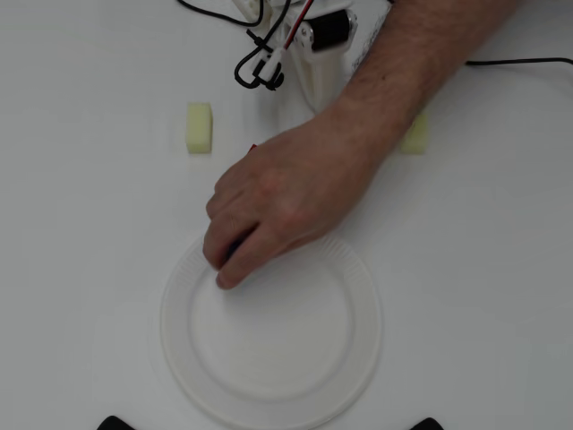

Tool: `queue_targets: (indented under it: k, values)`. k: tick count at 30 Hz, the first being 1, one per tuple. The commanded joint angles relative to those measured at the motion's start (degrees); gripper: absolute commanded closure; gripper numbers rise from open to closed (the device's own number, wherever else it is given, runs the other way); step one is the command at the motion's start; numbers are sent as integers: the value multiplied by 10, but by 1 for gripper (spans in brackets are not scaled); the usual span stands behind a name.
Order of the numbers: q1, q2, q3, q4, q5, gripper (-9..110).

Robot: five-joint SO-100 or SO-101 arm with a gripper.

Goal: Grasp a blue block and put it in the dish.

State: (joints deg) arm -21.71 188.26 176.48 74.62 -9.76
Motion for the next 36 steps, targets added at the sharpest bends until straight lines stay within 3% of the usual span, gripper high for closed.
queue_targets:
  k: [1,24,27,34,36]
  values:
    - [-8,99,60,-1,-4,97]
    - [-8,99,60,-1,-4,97]
    - [-34,100,65,-26,54,97]
    - [-251,119,66,18,-168,101]
    - [-271,119,65,32,-192,101]
